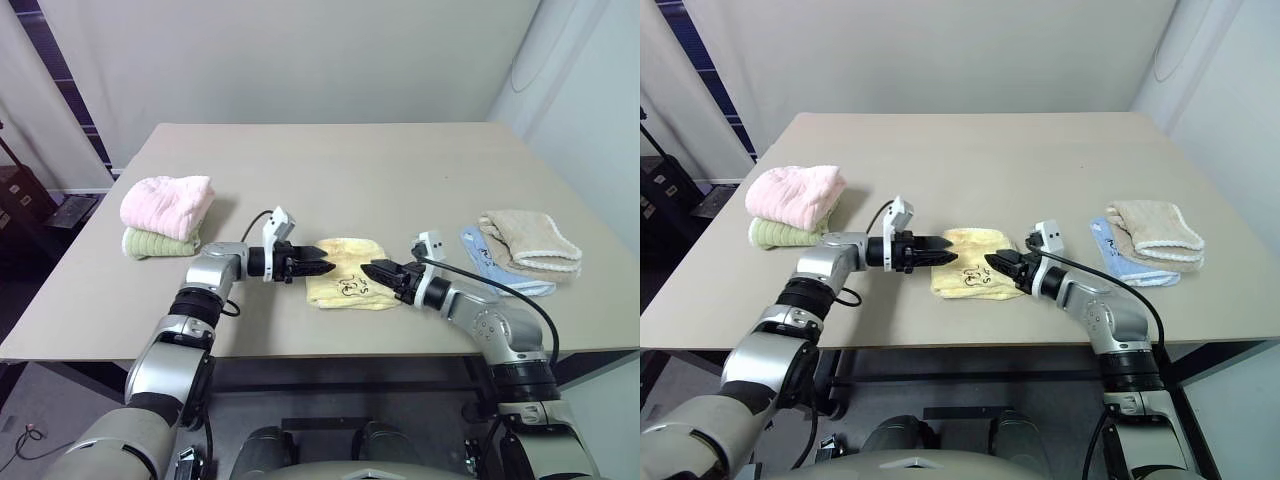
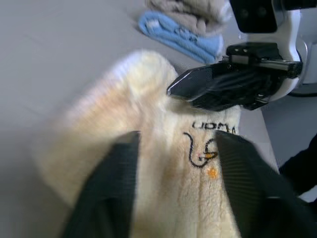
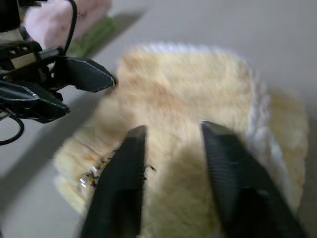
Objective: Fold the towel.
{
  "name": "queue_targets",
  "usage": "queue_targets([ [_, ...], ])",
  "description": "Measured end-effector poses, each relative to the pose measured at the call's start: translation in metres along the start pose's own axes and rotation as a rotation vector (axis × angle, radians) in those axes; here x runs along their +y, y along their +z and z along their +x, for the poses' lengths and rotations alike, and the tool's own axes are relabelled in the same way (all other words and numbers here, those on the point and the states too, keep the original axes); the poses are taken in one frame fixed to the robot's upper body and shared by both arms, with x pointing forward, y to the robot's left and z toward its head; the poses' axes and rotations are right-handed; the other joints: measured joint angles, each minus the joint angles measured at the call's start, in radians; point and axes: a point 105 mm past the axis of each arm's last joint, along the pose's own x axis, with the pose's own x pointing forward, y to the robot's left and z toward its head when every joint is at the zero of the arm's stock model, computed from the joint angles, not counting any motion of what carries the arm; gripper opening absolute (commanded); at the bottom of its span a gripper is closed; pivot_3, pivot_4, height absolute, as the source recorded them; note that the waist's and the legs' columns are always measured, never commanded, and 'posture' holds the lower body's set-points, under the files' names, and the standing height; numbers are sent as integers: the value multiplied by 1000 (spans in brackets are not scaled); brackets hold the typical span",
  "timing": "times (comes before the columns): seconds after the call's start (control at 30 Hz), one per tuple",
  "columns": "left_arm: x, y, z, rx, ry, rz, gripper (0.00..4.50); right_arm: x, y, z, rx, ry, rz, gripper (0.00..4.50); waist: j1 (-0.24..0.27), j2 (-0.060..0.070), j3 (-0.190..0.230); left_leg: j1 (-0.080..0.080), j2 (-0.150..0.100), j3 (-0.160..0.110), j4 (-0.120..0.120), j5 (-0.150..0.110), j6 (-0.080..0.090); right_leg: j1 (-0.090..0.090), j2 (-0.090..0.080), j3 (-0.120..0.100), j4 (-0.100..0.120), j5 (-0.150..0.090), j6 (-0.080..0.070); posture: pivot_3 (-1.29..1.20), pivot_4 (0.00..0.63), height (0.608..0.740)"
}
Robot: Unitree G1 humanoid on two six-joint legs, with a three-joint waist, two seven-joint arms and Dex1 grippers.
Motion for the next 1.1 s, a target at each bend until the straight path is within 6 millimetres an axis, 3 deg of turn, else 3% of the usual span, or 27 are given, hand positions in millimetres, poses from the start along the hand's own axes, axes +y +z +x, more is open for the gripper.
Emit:
queue_targets([
  [0.07, 2, 4, -9, 2, 18, -4, 4333, 0, 5, -5, -13, -4, 4, 3506, 0, 0, 0, 0, 0, 0, 0, 0, 0, 0, 0, 0, 0, 0, 0, 0, 0, 740],
  [0.17, 8, 0, -19, 25, 66, -50, 4500, 0, 10, -12, -18, -2, 56, 4483, 3, 0, 0, 0, 0, 0, 0, 0, 0, 0, -1, 0, 0, 0, 0, 0, 0, 740],
  [0.43, 14, -20, -34, 97, 122, -192, 4500, -11, 22, -32, 44, 51, 421, 4483, 0, 0, 0, 0, 0, 0, 0, 0, 0, 0, -1, 0, 0, -1, -2, 0, 0, 740],
  [0.57, 9, -28, -31, 123, 98, -220, 4500, -23, 14, -35, 110, 31, 556, 4483, 2, 0, 0, -2, 0, 0, 0, 0, 0, -2, -1, 0, 0, -1, -3, 0, 0, 740],
  [0.87, 3, -36, -26, 145, 84, -256, 4500, -30, -1, -27, 242, 7, 611, 4483, -1, 0, 0, -11, -1, 1, 1, 0, 0, -11, 0, 1, 1, 0, 0, 0, 0, 740],
  [1.1, 3, -36, -26, 141, 100, -265, 4500, -15, -4, -10, 340, 86, 579, 4483, -8, 0, 0, -10, 0, 1, 1, 0, 0, -11, 0, 1, 3, 0, 0, 0, 0, 740],
])
